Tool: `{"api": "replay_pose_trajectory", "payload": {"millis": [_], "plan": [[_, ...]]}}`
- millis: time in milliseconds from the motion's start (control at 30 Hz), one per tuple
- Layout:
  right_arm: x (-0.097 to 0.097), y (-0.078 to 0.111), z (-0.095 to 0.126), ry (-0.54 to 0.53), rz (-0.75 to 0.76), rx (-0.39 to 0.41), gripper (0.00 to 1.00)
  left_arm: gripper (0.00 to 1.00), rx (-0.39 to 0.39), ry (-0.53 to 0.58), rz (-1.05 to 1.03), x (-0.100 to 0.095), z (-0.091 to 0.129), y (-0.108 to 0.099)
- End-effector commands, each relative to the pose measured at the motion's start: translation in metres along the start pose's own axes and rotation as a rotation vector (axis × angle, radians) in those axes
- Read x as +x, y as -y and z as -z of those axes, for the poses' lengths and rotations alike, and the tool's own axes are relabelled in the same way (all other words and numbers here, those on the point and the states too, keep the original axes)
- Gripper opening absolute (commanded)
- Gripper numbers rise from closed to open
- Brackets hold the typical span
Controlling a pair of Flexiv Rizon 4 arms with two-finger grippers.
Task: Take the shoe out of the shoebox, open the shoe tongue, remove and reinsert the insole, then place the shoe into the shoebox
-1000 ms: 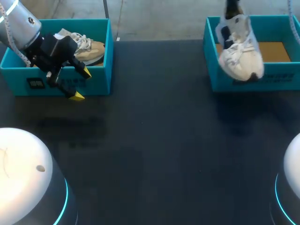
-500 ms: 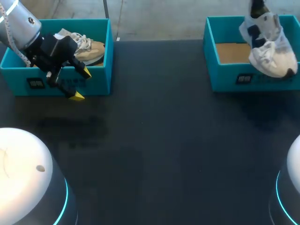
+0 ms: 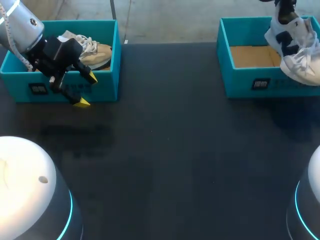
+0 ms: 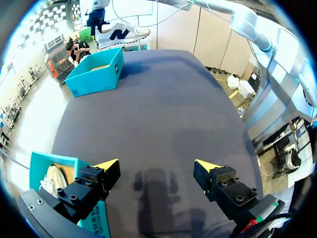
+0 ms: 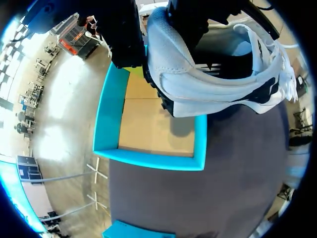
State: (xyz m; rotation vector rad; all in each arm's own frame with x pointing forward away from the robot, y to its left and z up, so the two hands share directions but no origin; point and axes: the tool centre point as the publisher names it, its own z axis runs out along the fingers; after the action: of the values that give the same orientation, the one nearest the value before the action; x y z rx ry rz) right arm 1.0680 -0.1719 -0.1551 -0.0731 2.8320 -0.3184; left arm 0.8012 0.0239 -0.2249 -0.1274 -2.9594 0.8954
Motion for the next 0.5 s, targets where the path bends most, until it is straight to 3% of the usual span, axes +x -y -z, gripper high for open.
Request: {"api": "replay_pose_trajectory", "payload": {"millis": [33, 267, 500], "plan": [[-0.001, 0.001, 0.001, -0.001, 0.000, -0.001, 0.00, 1.00, -0.002, 0.001, 0.000, 0.001, 0.000, 0.000], [-0.001, 0.001, 0.001, -0.001, 0.000, -0.001, 0.00, 1.00, -0.002, 0.001, 0.000, 0.001, 0.000, 0.000], [-0.010, 0.029, -0.016, -0.037, -0.049, 0.017, 0.00, 1.00, -0.002, 0.001, 0.000, 0.001, 0.000, 0.000]]}}
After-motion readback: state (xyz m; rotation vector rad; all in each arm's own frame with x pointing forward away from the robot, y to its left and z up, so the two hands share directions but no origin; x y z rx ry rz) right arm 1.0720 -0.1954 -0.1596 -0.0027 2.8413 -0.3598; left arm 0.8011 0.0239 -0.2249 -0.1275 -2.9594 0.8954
